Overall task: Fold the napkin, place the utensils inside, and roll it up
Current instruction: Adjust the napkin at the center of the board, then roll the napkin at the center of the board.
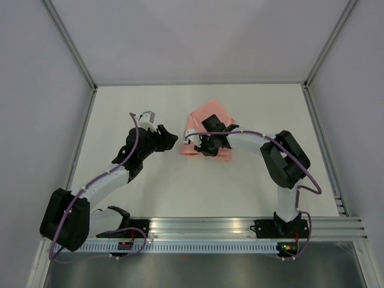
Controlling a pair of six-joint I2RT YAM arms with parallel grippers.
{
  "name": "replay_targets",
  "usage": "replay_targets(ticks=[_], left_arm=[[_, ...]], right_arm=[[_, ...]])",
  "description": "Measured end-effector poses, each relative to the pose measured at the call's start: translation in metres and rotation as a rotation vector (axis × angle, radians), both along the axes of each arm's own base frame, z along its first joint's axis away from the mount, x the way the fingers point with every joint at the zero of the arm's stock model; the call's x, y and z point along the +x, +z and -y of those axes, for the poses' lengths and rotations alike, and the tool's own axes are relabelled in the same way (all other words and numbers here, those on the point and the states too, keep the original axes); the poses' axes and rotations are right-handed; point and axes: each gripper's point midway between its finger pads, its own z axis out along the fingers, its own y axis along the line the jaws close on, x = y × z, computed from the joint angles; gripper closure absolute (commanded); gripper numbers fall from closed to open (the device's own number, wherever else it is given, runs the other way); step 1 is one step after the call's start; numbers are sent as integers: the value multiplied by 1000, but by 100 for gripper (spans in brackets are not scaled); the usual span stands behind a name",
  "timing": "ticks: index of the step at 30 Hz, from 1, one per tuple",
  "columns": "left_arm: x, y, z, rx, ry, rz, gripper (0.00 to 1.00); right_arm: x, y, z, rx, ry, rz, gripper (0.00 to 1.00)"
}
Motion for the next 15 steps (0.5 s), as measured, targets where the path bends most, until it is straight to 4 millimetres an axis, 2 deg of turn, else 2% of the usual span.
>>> replay_targets(ticks=[6, 15], left_arm=[[-13, -5, 16, 34, -53, 82, 43], [-27, -11, 27, 153, -92, 224, 52]], right_arm=[[0, -1, 3, 25, 3, -88, 84], [-4, -1, 11, 56, 9, -219, 84]])
